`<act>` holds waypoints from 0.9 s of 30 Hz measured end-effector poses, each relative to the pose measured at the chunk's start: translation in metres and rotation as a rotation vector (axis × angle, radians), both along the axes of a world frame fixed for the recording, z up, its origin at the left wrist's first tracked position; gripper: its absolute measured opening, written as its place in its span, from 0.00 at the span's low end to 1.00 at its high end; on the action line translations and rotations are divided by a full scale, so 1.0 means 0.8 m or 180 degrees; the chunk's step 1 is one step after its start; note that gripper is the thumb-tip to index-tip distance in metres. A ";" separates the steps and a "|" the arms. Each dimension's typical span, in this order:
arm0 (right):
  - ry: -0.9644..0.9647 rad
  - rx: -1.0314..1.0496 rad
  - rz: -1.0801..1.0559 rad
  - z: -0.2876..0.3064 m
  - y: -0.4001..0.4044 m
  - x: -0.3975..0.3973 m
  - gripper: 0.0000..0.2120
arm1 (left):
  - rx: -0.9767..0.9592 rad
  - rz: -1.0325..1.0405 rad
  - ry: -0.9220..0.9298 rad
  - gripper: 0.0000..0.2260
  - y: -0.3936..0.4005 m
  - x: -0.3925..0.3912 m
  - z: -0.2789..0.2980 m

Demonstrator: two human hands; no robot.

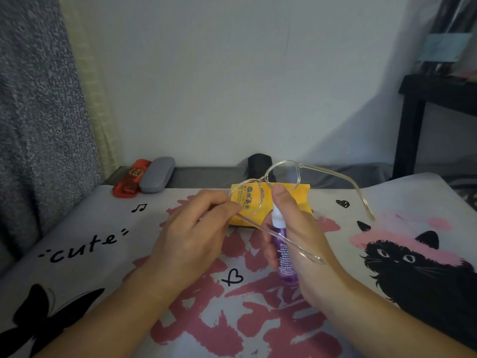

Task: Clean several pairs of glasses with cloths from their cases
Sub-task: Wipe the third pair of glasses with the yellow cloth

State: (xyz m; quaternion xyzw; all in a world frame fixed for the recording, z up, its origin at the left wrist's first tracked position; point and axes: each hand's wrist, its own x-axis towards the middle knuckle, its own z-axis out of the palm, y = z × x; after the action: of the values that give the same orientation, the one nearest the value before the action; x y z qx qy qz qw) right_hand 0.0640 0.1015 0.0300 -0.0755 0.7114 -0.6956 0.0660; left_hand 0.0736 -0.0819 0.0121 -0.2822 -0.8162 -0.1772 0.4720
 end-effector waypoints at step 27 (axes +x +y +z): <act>-0.0056 -0.0180 -0.0690 0.024 0.037 -0.013 0.37 | 0.0393 0.0426 -0.0031 0.05 -0.013 -0.009 0.000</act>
State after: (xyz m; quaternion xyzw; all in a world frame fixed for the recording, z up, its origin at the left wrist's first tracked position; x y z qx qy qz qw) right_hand 0.0534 0.1308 0.0494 0.0062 0.6948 -0.7191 -0.0055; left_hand 0.0661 -0.0927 0.0119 -0.1964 -0.8230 -0.1966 0.4954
